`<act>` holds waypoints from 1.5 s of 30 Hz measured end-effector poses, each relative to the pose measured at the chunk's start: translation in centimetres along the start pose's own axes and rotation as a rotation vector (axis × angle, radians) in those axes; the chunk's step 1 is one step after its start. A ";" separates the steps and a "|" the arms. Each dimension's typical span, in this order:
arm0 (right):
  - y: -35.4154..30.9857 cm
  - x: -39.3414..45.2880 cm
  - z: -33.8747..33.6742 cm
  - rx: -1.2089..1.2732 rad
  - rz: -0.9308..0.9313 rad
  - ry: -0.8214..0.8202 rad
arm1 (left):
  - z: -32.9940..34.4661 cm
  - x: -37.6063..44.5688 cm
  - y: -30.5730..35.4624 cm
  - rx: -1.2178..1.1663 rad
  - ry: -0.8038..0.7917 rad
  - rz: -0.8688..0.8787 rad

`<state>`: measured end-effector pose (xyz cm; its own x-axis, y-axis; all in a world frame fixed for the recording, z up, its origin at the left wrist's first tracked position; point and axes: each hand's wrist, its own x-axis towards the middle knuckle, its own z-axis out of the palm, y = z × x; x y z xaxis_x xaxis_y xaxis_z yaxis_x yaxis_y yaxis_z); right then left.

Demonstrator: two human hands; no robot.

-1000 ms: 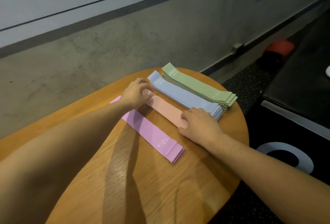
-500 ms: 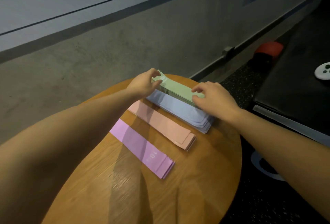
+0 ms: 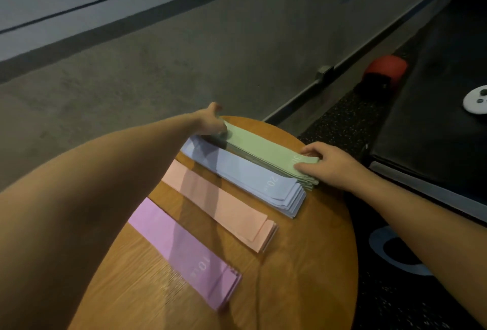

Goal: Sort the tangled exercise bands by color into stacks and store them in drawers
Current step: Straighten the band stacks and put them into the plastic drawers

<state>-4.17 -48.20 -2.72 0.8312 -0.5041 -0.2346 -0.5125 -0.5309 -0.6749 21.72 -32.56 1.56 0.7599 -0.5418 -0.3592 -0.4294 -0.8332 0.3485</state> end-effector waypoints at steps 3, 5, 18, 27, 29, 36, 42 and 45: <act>0.4 0.0 -0.6 0.031 0.015 -0.020 | -0.7 0.4 0.3 0.028 -0.108 -0.009; 0.3 -0.1 -1.0 0.020 0.030 -0.043 | -1.1 0.6 0.4 0.046 -0.151 -0.023; -1.2 1.2 -1.9 -0.044 0.161 -0.201 | -1.7 1.6 -0.4 -0.044 -0.102 -0.013; -1.7 0.3 -0.9 -0.071 0.137 -0.213 | -1.9 0.4 -0.3 0.002 0.034 0.092; -1.6 -0.3 -0.9 0.000 0.139 -0.206 | -2.3 -0.4 -0.1 -0.009 0.065 0.118; -2.3 -2.5 -2.0 0.015 0.059 0.017 | -6.2 -5.9 -0.6 -0.187 0.238 0.239; -5.8 -5.7 -3.4 0.058 -0.115 0.133 | -9.1 -15.3 -4.0 -0.366 0.348 0.346; -8.2 -7.8 -3.1 0.097 -0.253 0.066 | -9.3 -20.8 -7.6 -0.422 0.411 0.358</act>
<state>-7.09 -42.00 6.78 0.9129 -0.4082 -0.0062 -0.2646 -0.5798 -0.7706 13.65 -13.94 14.44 0.7660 -0.6202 0.1689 -0.5247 -0.4515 0.7217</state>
